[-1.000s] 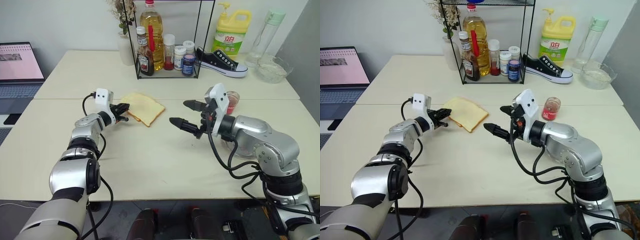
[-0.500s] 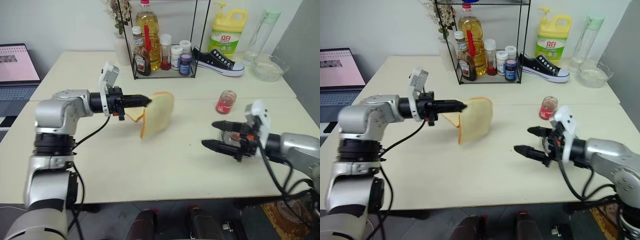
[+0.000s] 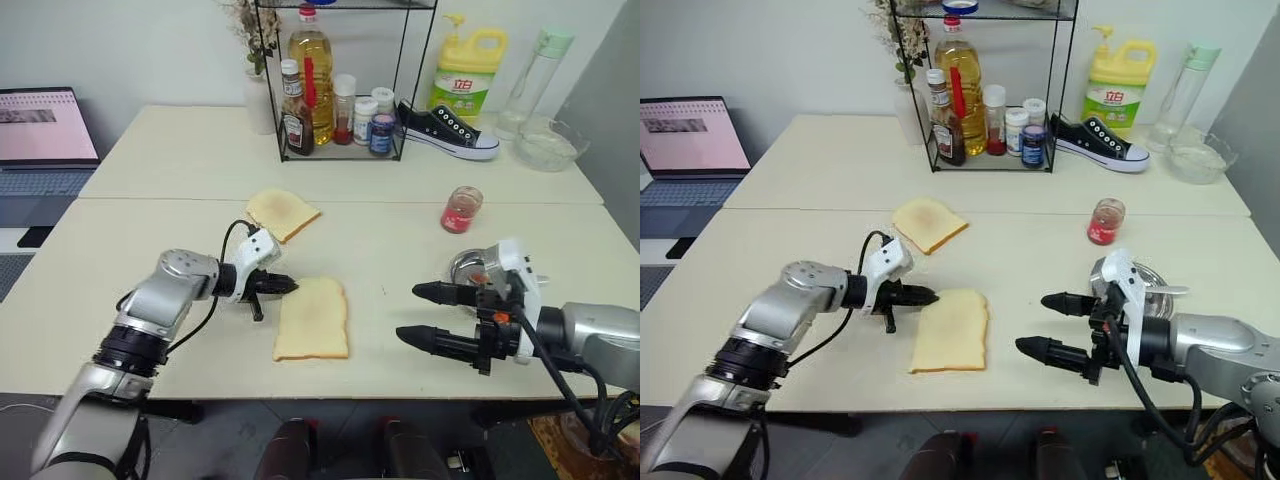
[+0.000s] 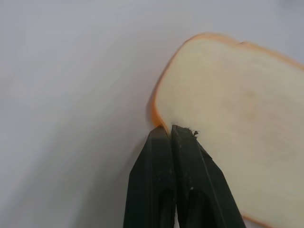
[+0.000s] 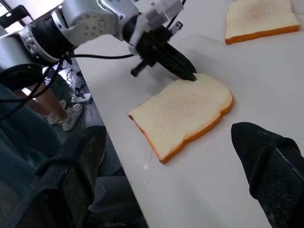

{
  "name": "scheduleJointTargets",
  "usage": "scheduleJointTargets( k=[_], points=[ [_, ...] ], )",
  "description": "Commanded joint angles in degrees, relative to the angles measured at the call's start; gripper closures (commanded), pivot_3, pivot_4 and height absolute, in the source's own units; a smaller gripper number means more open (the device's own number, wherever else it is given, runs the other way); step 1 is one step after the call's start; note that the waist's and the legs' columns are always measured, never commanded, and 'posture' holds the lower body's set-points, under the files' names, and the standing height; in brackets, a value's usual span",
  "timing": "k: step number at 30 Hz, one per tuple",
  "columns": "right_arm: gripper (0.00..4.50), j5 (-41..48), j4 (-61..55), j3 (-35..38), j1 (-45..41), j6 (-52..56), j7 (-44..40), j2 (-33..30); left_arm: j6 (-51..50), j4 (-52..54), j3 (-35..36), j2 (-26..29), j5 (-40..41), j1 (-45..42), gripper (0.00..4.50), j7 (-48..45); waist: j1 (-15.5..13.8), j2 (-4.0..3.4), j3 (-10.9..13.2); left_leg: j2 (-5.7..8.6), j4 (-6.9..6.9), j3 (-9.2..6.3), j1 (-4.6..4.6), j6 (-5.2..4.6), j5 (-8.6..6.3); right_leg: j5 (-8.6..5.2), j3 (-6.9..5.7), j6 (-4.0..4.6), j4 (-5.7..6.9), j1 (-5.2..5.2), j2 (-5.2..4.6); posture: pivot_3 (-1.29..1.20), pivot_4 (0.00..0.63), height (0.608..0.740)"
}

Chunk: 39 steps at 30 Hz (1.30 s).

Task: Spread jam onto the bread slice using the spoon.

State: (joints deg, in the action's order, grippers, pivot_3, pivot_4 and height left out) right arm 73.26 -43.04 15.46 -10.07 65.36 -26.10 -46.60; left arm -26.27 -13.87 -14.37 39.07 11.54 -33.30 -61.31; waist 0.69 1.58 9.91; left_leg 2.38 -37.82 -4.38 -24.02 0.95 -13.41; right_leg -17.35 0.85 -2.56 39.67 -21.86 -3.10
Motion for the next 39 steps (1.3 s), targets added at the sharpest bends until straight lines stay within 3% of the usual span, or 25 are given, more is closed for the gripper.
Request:
scheduleJointTargets(
  k=[1, 19, 25, 29, 33, 36, 39],
  points=[
    [0.00, 1.14, -0.96, -0.23, -0.50, -2.20, 0.60, -1.05, 4.63, -1.36, 2.74, -0.26, -1.48, -2.70, 4.49, 1.48, -0.27, 0.00, 0.00, 0.00, 0.00, 0.00, -0.02, 0.00, 0.00, 0.01, 0.00, -0.02, -0.04, 0.00, 0.00, 0.00, 0.150, 0.740],
    [0.00, -2.01, 1.60, -3.61, -2.10, -5.77, 0.76, -1.98, 6.22, -4.02, 4.45, -8.12, -2.93, -4.23, 4.49, 6.91, -0.38, 0.00, 0.00, 0.02, -0.01, 0.00, 0.00, -0.03, -0.02, 0.02, -0.01, -0.04, -0.04, 0.03, 0.02, 0.00, 0.150, 0.740],
    [0.00, -2.13, 1.96, -3.57, -1.96, -6.34, 1.00, -2.33, 6.50, -4.82, 4.51, -8.65, -3.07, -5.18, 2.70, 6.14, -0.38, 0.00, 0.00, 0.03, 0.00, 0.01, 0.00, -0.03, -0.02, 0.02, -0.01, -0.04, -0.05, 0.03, 0.02, 0.00, 0.150, 0.740],
    [0.00, -1.81, 2.09, -2.24, -0.91, -6.46, 1.40, -2.72, 6.42, -4.71, 5.38, -6.15, -2.80, -5.90, 1.43, 3.49, -0.37, 0.00, 0.00, 0.02, 0.00, 0.00, 0.00, -0.03, -0.02, 0.02, -0.01, -0.04, -0.05, 0.03, 0.03, 0.00, 0.150, 0.740],
    [0.00, 0.51, 3.20, 6.42, 4.59, -6.45, 2.57, -4.45, 4.31, -0.47, 7.25, 0.17, -1.00, -5.32, 0.07, -1.57, -0.37, 0.02, 0.02, 0.02, 0.02, -0.01, -0.02, -0.04, -0.02, 0.02, -0.02, -0.04, -0.09, 0.03, 0.03, 0.00, 0.150, 0.740],
    [0.00, 2.17, 4.76, 15.65, 11.73, -6.31, 4.42, -4.29, 0.18, 9.06, 8.81, 3.95, 4.04, -2.83, 0.02, -6.71, -0.43, 0.00, 0.01, 0.02, 0.09, -0.01, -0.02, -0.05, -0.03, 0.02, -0.02, -0.04, -0.20, 0.05, 0.02, 0.00, 0.150, 0.740],
    [0.00, 2.70, 6.89, 22.36, 19.11, -7.51, 7.20, -0.81, -3.98, 16.56, 9.93, 1.23, 8.19, -3.38, 0.02, -4.61, -1.25, 0.00, 0.01, 0.02, 0.09, -0.08, -0.01, -0.08, -0.05, 0.02, -0.10, -0.04, -0.37, 0.22, -0.01, 0.00, 0.150, 0.740]
  ],
)
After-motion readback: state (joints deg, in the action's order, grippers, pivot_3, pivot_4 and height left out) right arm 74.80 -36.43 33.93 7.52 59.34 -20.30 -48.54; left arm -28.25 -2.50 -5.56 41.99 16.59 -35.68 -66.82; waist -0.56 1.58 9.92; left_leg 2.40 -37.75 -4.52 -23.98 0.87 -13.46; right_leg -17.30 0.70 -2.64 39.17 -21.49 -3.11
